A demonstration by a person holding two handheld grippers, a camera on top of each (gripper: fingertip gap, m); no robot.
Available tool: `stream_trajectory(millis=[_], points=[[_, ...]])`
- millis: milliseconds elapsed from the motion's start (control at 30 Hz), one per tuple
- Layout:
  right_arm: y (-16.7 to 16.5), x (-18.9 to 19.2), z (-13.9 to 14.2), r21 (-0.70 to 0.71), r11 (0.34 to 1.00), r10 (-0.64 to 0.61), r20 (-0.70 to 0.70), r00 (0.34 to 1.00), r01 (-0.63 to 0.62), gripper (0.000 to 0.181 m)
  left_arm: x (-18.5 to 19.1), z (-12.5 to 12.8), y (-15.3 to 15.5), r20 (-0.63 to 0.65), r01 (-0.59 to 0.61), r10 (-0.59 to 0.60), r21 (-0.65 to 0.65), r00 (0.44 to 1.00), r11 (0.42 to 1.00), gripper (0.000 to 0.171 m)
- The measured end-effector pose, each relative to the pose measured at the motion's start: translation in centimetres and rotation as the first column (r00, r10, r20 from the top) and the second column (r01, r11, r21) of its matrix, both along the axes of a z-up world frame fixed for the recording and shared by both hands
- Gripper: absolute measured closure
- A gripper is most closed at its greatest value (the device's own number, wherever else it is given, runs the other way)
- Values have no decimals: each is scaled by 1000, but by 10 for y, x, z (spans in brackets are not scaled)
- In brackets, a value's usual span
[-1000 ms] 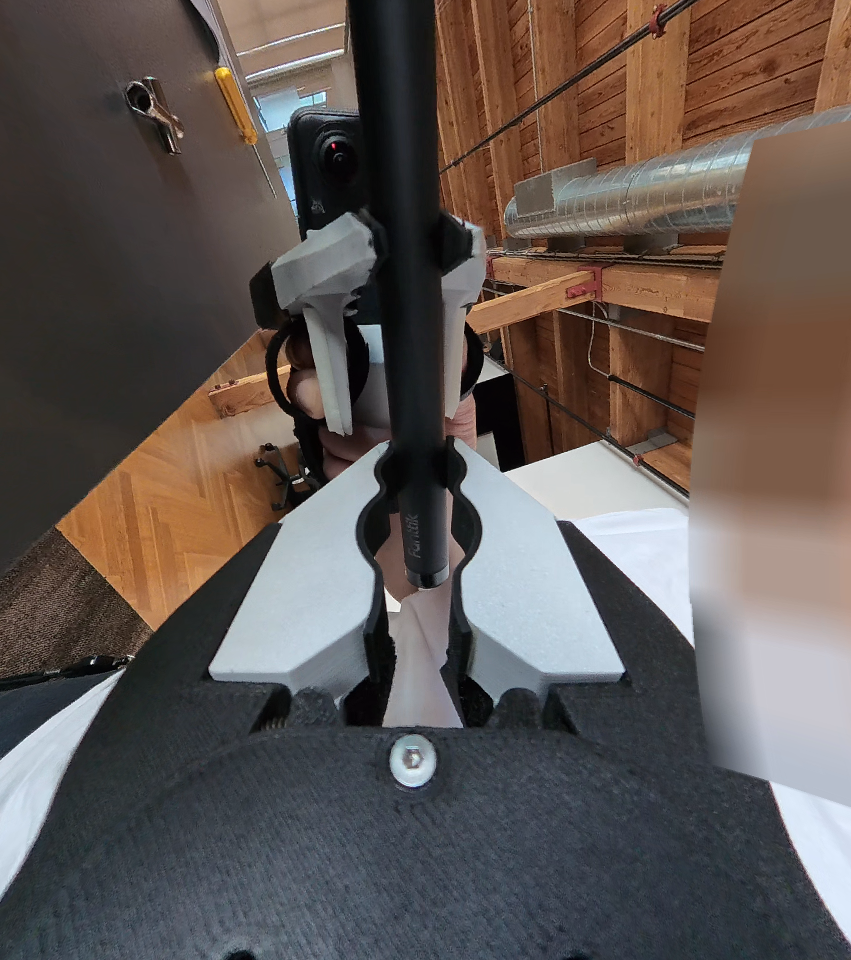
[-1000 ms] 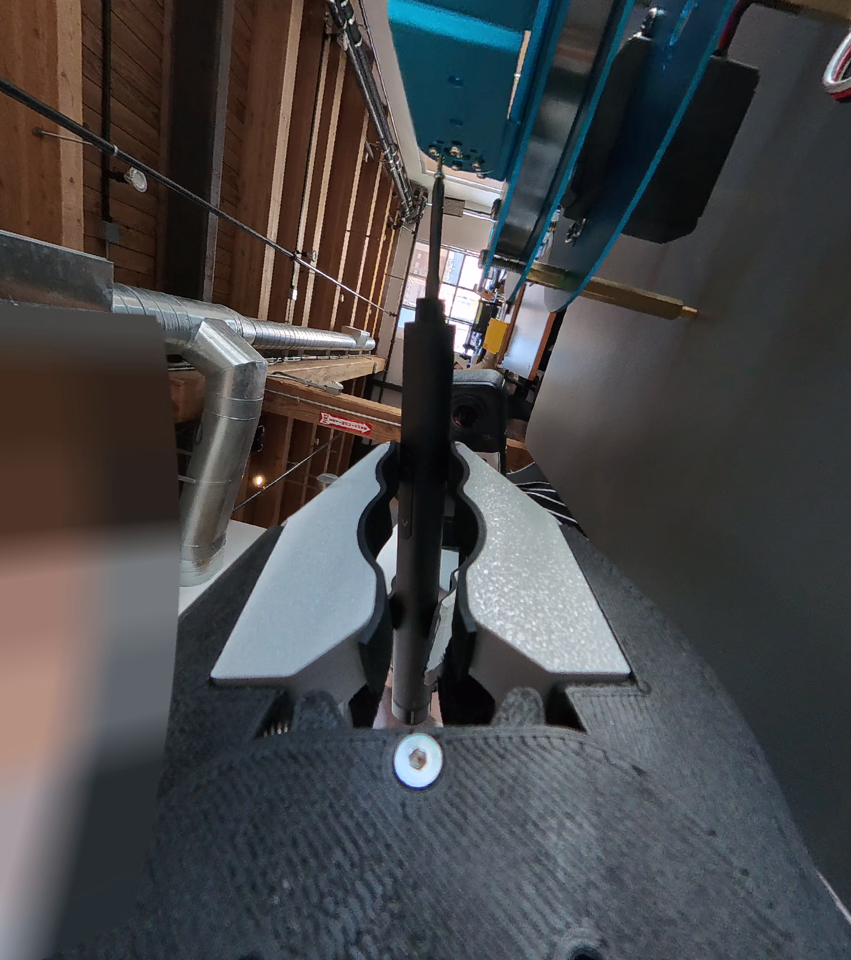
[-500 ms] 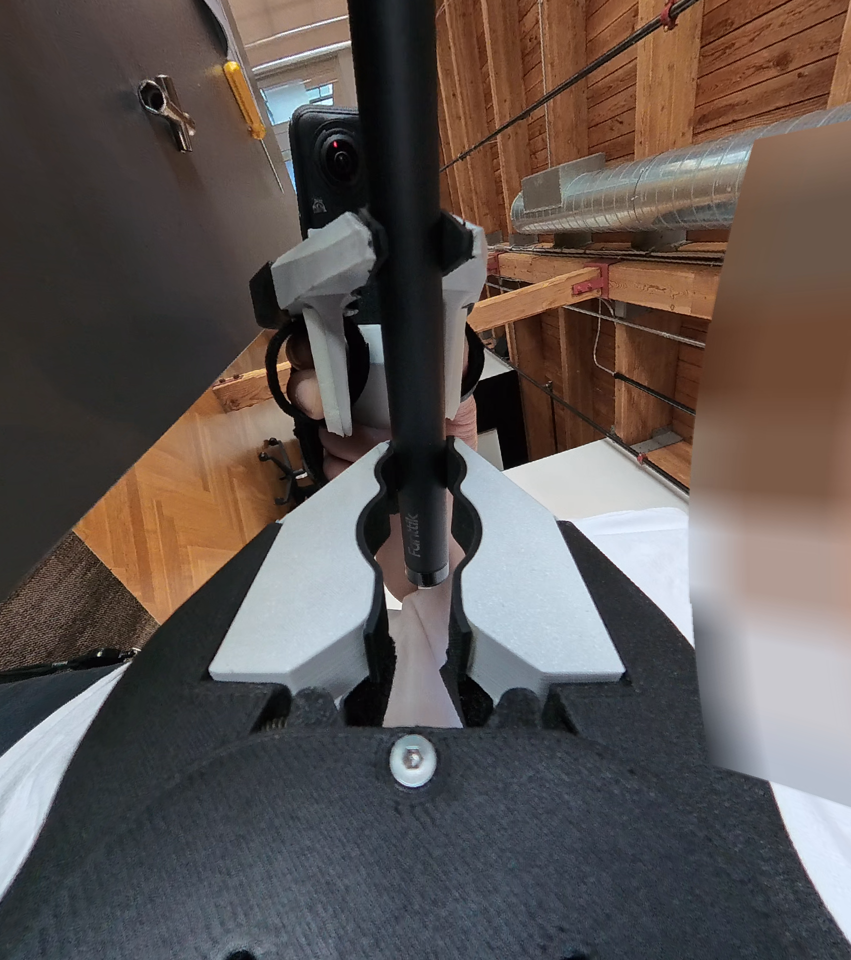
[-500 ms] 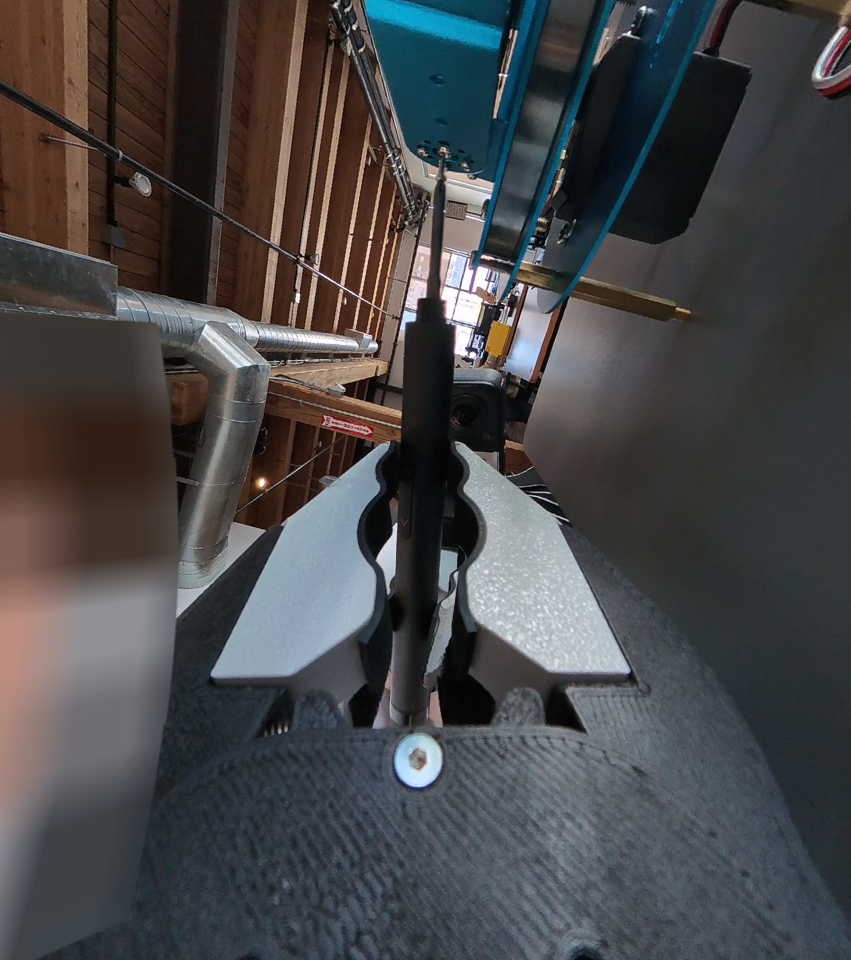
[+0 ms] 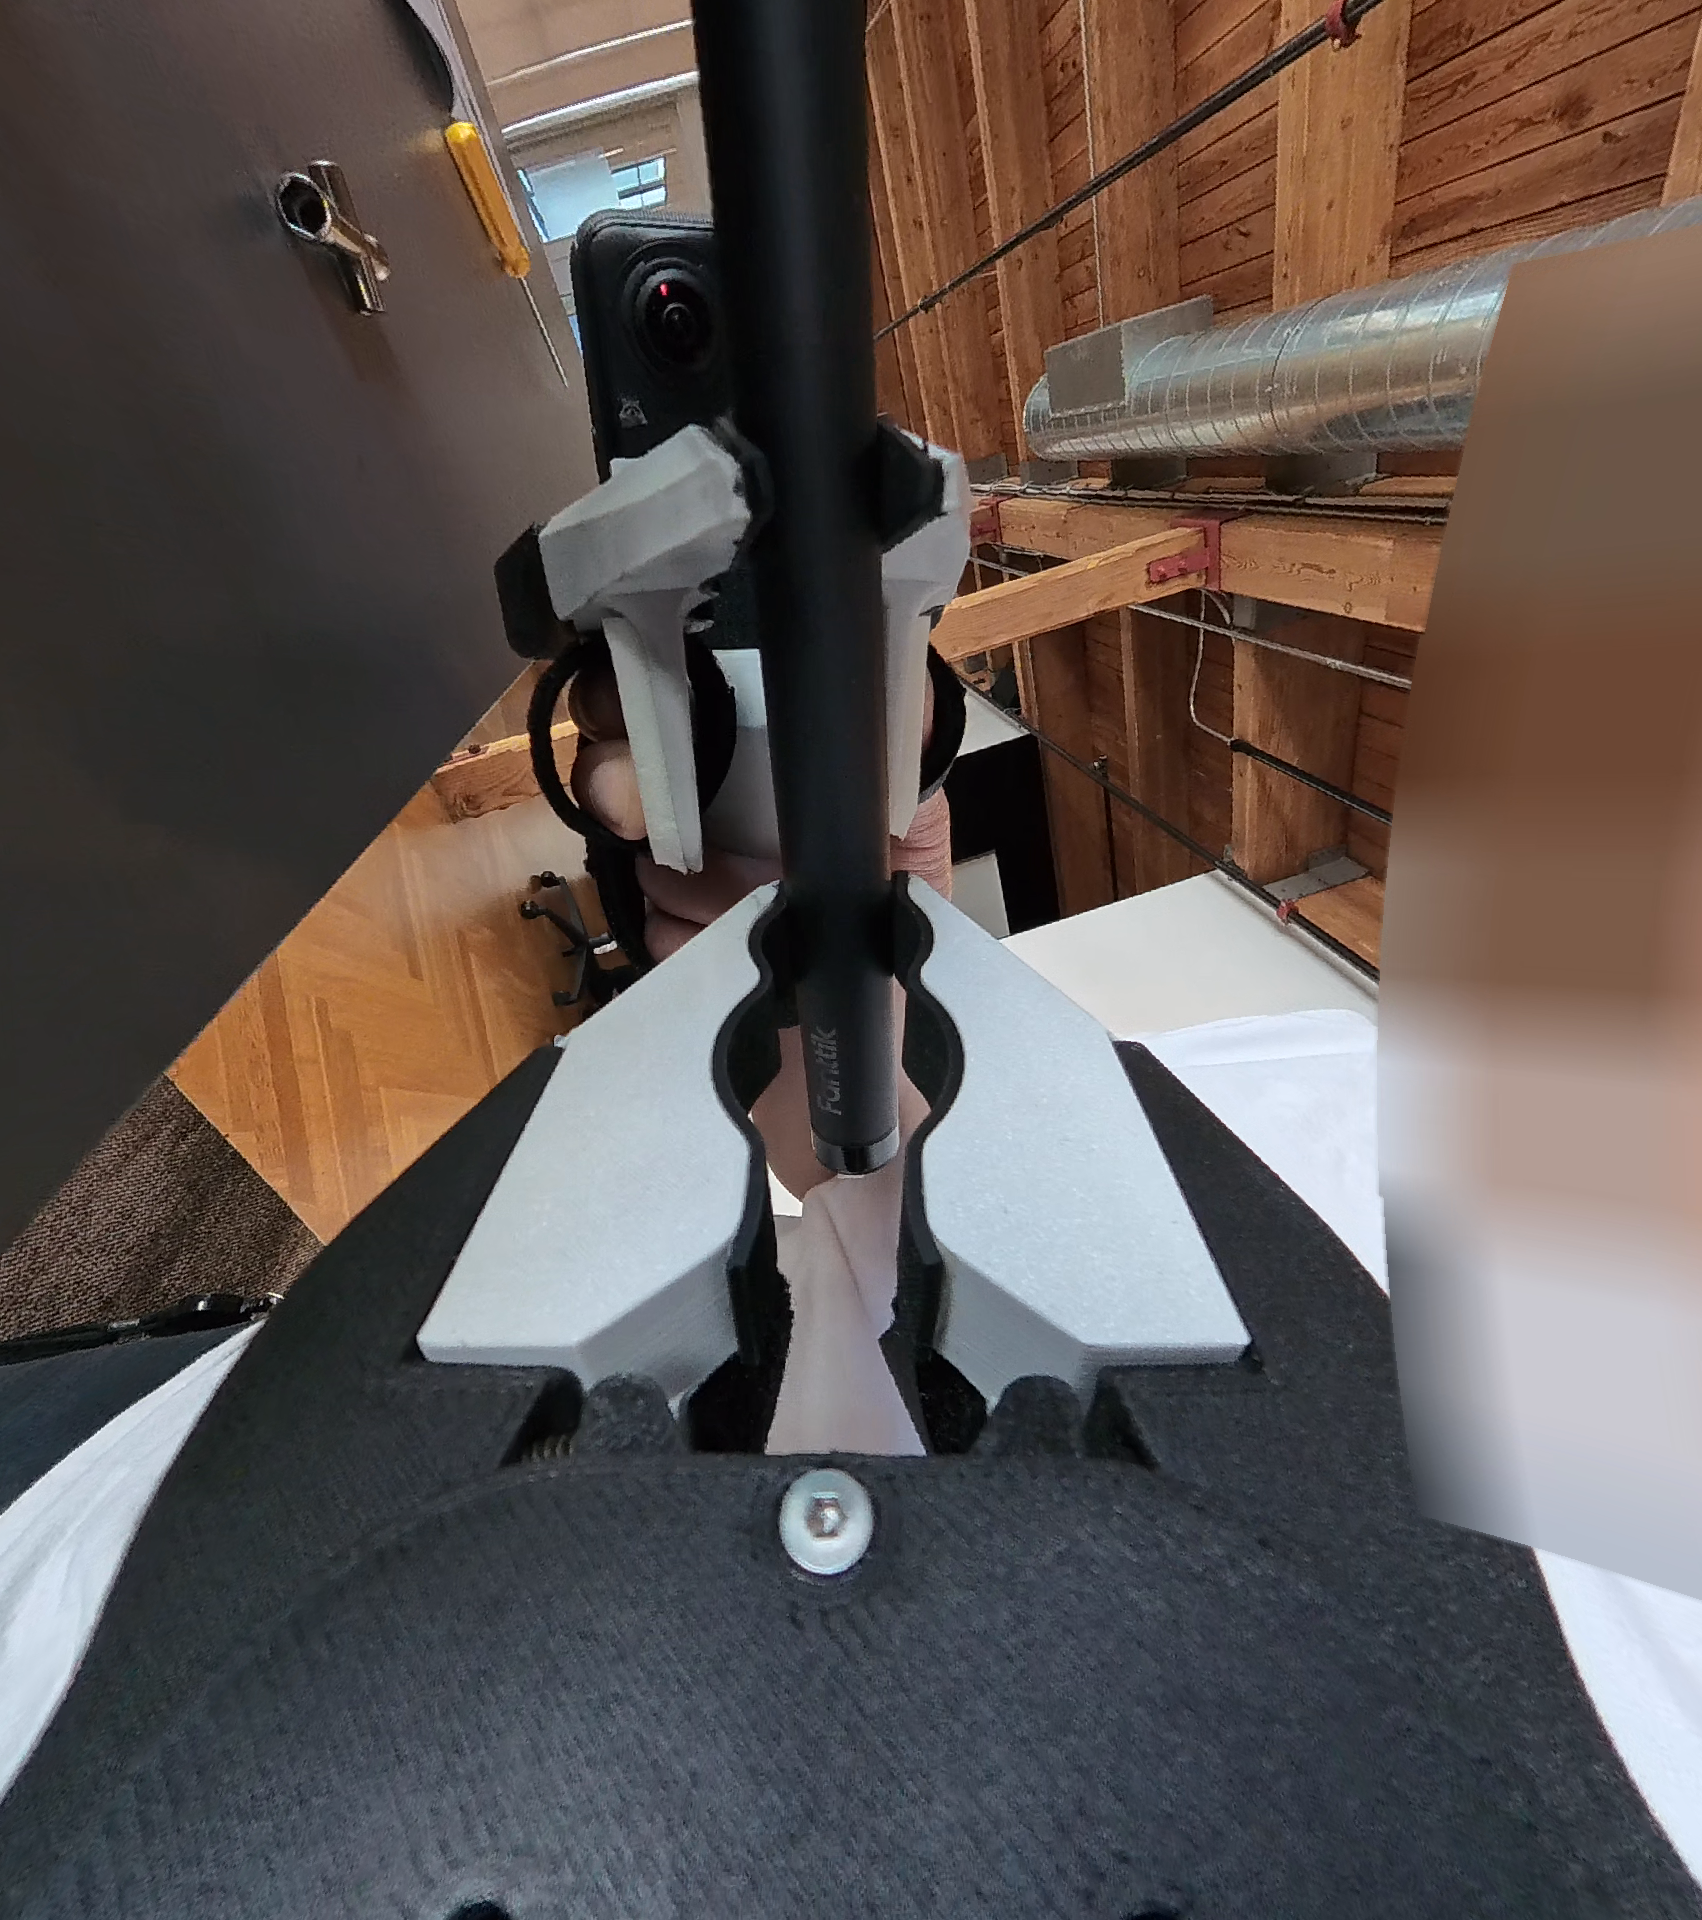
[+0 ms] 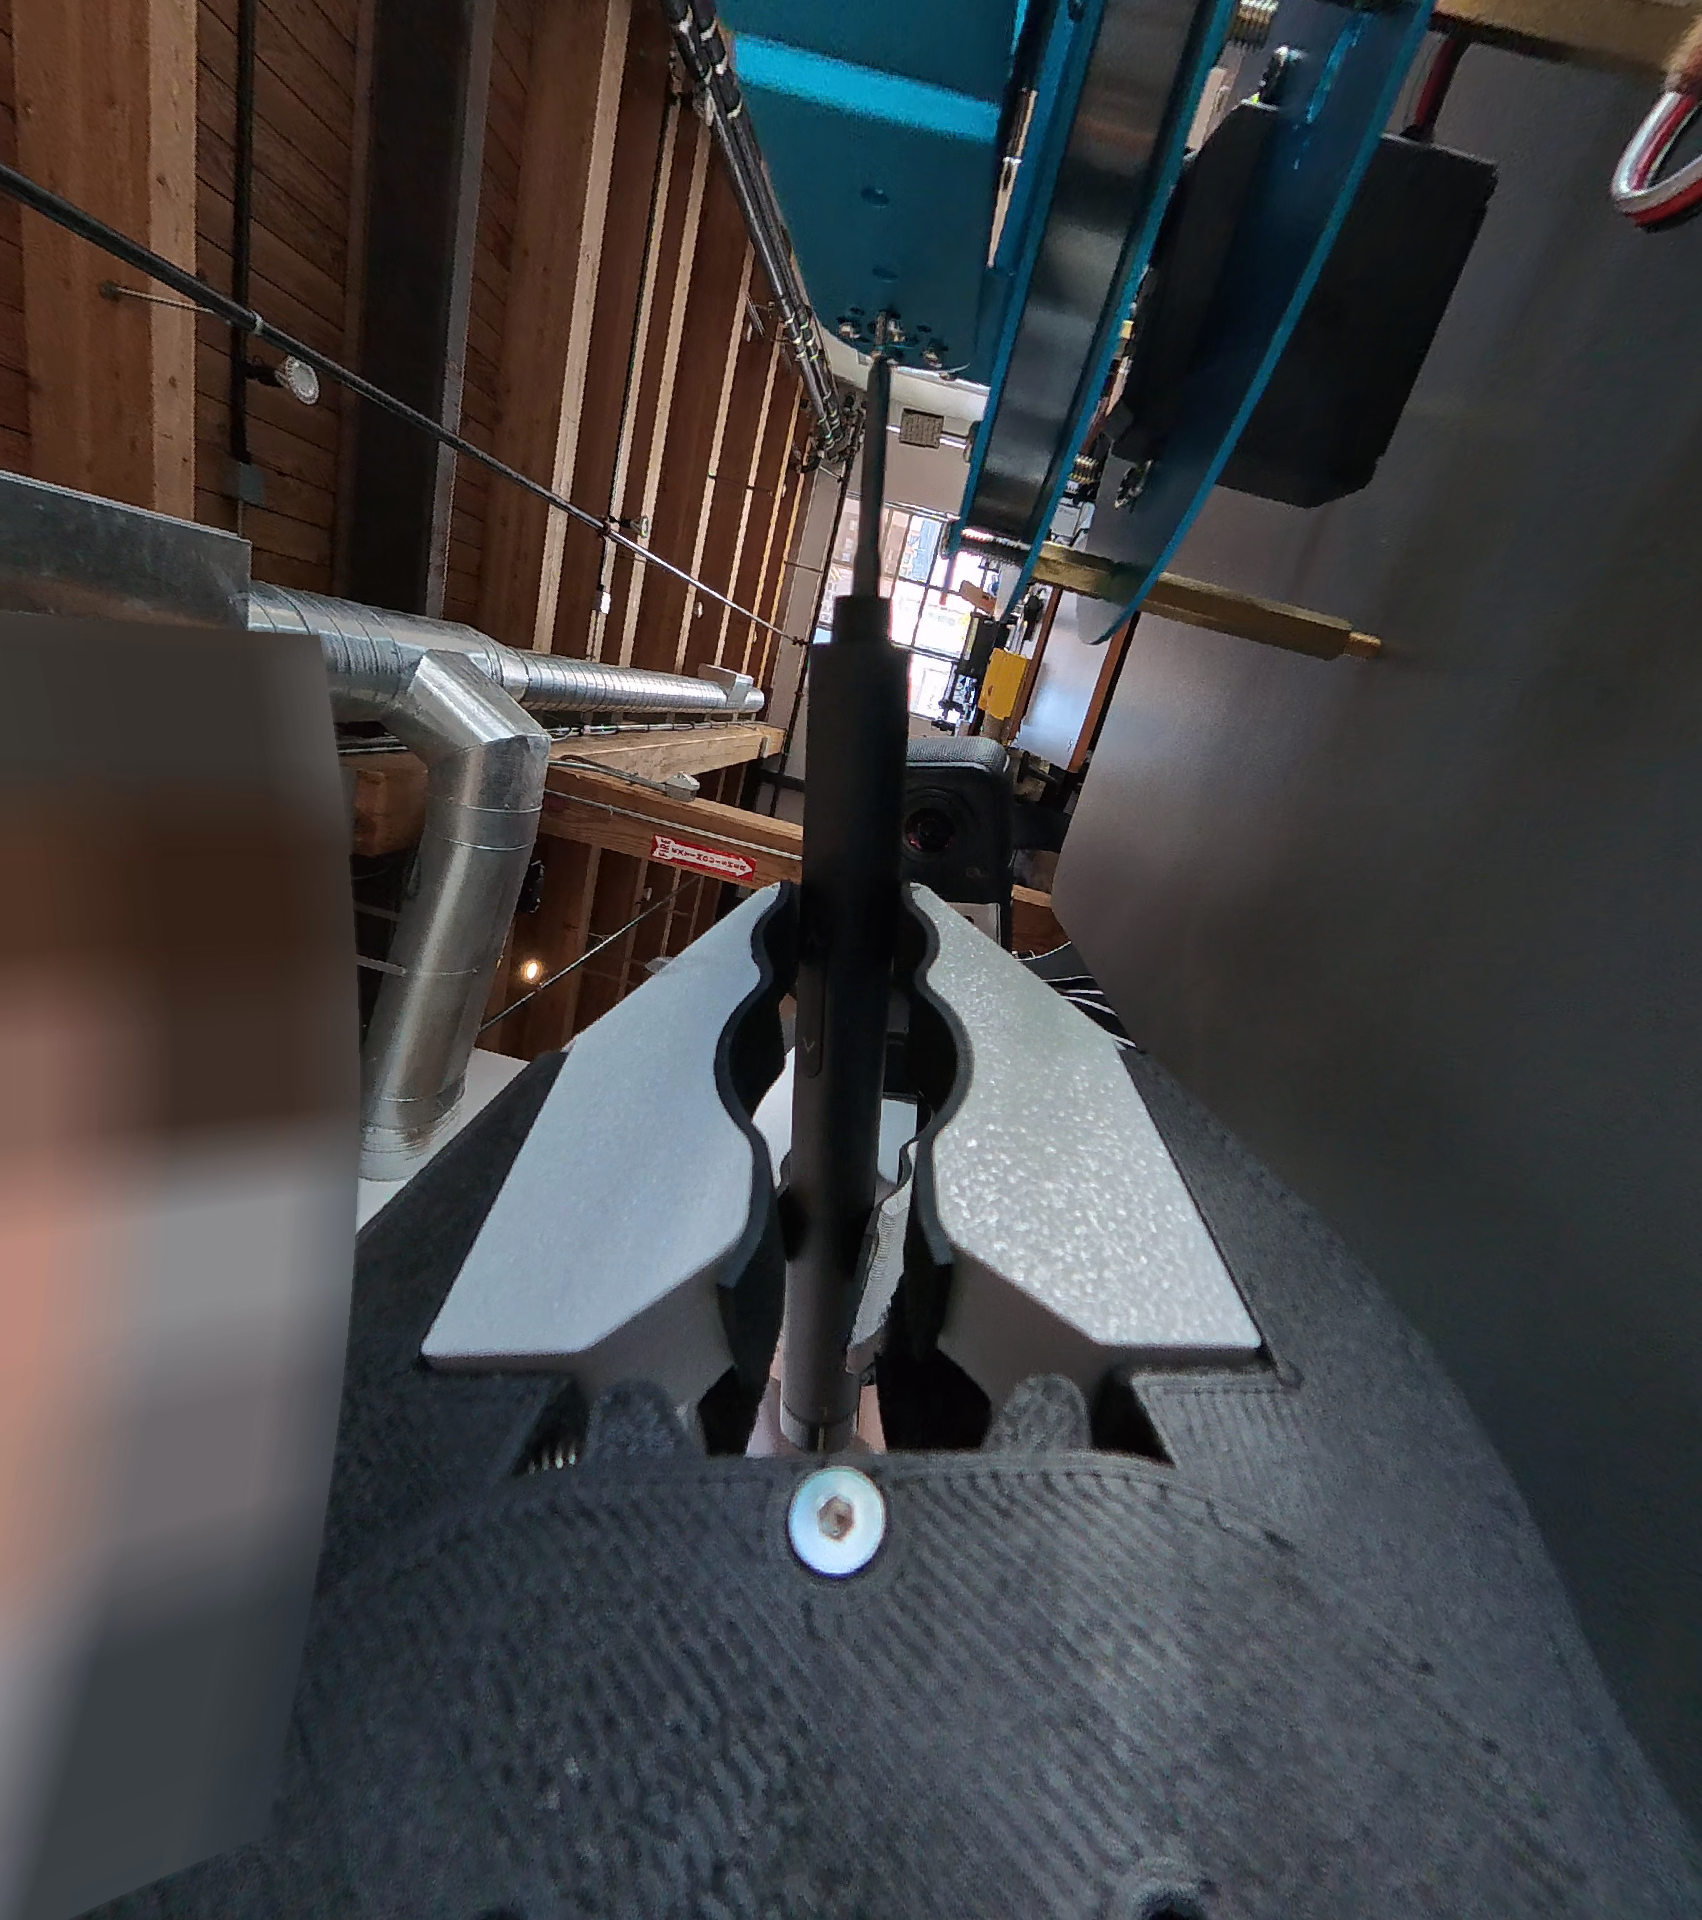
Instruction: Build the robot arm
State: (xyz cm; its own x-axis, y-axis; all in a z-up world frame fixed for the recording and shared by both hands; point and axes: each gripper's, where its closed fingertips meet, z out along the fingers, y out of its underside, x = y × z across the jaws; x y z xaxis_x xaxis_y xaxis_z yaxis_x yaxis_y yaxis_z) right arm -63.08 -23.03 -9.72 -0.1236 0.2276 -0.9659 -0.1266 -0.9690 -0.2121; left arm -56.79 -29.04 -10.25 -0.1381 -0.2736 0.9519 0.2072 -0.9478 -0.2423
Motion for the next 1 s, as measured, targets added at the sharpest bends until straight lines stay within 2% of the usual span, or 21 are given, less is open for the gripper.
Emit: stream_trajectory(millis=[567,733,900,1000], points=[[3,-1,0,-16,1000,2,-20,1000,-2,165,0,0,3,-3,-5,5,-3,1000,1000,155],[3,0,2,-25,1000,-5,-67,998,4,165,1,1,3,-12,-2,2,0,1000,1000,155],[5,2,5,-81,996,-36,-174,984,22,166,1,3,3,-3,-10,10,6,1000,1000,155],[4,1,6,-79,997,-33,-182,983,19,165,0,3,3,6,-11,12,-3,1000,1000,155]])
